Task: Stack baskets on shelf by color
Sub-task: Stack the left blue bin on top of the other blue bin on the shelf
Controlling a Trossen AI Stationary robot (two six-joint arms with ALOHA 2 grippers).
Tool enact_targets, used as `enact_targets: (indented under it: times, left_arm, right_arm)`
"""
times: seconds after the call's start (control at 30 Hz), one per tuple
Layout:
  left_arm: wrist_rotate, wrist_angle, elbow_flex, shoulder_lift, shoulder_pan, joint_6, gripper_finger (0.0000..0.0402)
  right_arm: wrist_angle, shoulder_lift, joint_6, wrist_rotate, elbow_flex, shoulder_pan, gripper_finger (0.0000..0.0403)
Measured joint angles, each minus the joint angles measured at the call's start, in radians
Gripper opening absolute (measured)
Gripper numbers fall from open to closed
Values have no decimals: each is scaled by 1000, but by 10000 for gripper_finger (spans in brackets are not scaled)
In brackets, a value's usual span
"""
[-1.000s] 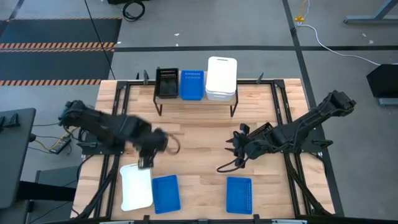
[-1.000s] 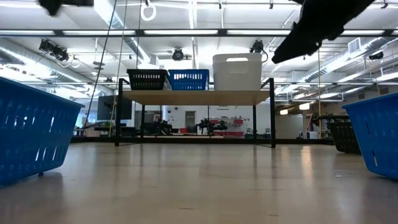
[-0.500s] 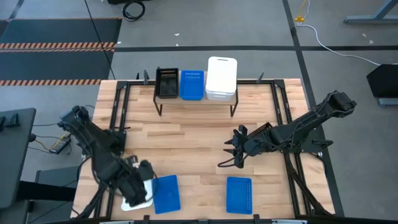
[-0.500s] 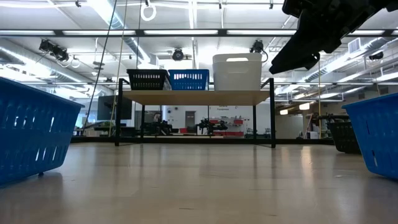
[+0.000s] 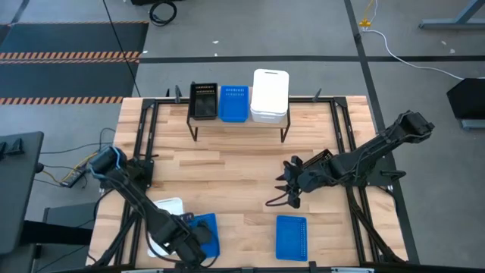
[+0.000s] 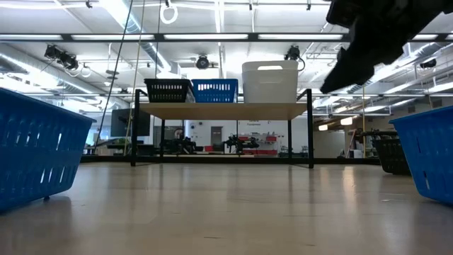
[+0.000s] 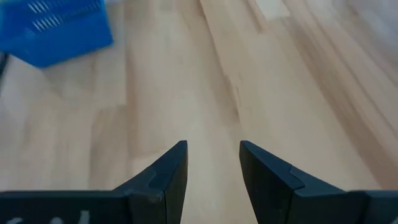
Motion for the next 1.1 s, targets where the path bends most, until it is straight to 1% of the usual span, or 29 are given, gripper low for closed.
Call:
enact_targets:
  times: [0.1,0.2,0.43,0.53,0.77,0.87,0.97,1.1]
  left_arm:
    - [32,104,0,8,1,-33,101]
    - [17,185,0,10,0,-48,99]
    - [-4,175,0,51,-20,-40,89]
    - [1,173,0,79,-28,-36,106]
    - [8,179,0,128,-35,-39,171]
    - [8,176,0,140,-36,-39,191]
    - [5,179,0,167,-37,-40,198]
    - [-8,177,0,215,-34,-35,194]
  right_arm:
    - [-62,0,11,9,0,-6,153]
    - [-104,0,51,12,0,-15,153]
    - [-114,0,91,13,-2,-12,153]
    - [-115,0,94,14,-2,-12,153]
    - [-112,0,98,32,-2,-12,153]
    - [-112,0,98,33,-2,-12,153]
    - [-112,0,98,36,-2,-12,153]
    - [-110,0,96,43,-2,-12,153]
